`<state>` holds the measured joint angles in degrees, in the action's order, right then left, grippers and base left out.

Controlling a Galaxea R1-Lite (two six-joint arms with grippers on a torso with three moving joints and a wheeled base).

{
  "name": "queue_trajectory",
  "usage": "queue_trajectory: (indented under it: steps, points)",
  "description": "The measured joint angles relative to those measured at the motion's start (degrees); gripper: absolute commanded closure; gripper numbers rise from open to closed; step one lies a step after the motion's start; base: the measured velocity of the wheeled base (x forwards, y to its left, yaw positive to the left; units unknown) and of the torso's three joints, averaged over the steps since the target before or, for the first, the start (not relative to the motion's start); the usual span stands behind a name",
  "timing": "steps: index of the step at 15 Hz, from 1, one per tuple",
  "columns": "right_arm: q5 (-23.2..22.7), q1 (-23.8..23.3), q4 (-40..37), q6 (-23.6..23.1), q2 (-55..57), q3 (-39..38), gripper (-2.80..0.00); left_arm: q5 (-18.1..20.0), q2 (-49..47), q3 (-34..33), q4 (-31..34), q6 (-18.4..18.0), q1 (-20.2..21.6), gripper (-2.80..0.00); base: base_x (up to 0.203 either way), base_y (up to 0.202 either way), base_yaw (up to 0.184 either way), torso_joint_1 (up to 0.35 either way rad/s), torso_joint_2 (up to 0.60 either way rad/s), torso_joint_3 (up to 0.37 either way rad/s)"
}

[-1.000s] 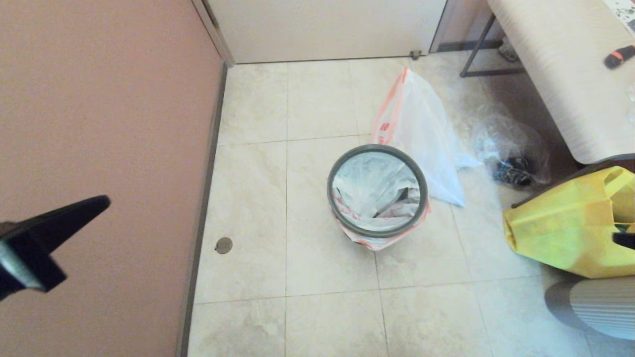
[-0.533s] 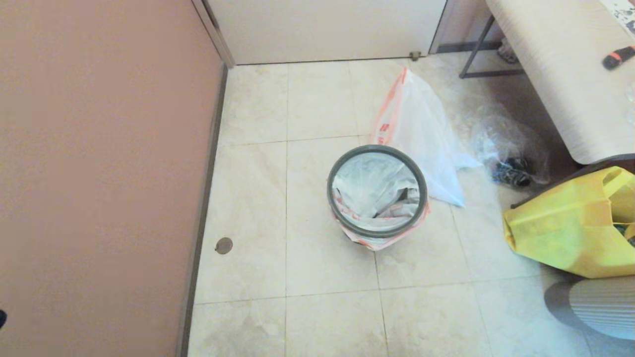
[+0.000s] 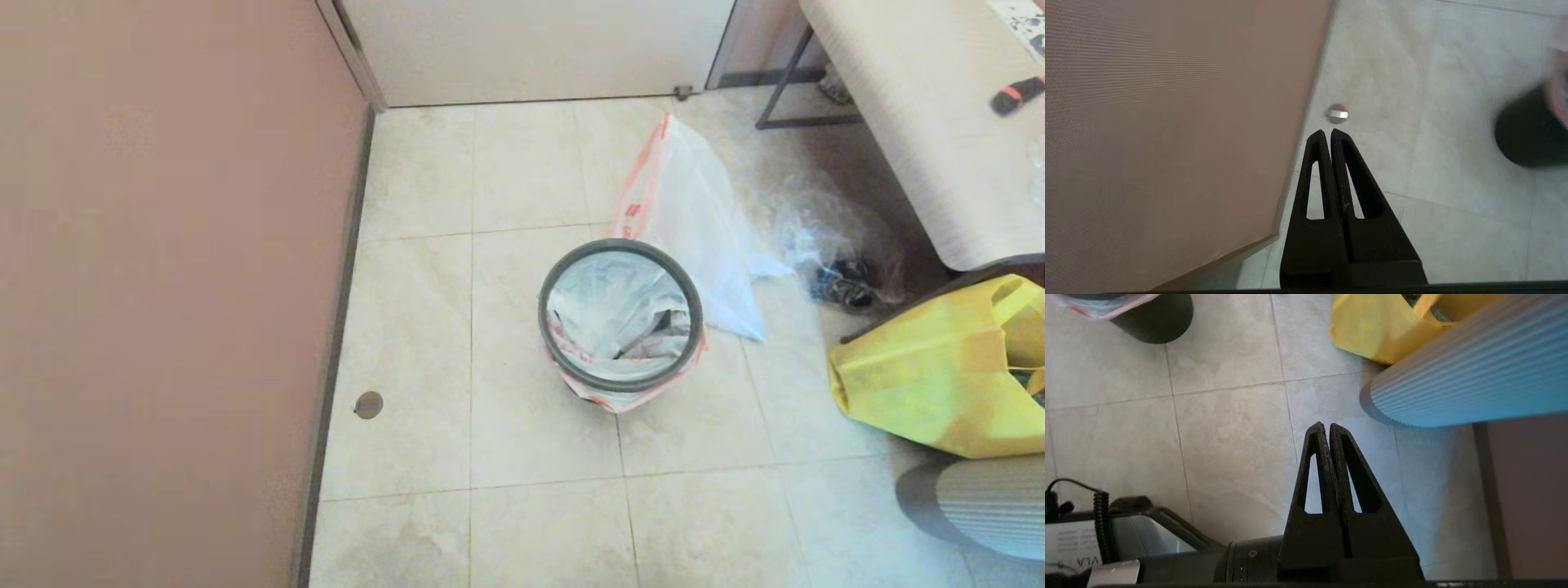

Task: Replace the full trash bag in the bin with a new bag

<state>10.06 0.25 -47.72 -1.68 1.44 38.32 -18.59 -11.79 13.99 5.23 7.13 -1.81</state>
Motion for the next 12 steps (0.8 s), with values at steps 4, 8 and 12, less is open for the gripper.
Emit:
queue_trajectory:
  steps: [4,8,12]
  points:
    - [-0.04,-0.04,12.77,-2.43,-1.44,-10.57,0.0,12.75,9.22,-6.11,2.26,-0.52,1.39,0.0,0.0,0.0,0.0,0.0,0.0,0.0]
    - [-0.16,0.0,36.87,-5.07,-1.62,-29.76,0.0,18.14,11.49,-12.67,-6.54,-7.74,1.63,0.0,0.0,0.0,0.0,0.0,0.0,0.0]
    - [-3.41,0.26,47.81,-4.02,-1.62,-35.38,0.0,20.07,11.86,-13.92,-6.17,-9.96,1.63,0.0,0.0,0.0,0.0,0.0,0.0,0.0]
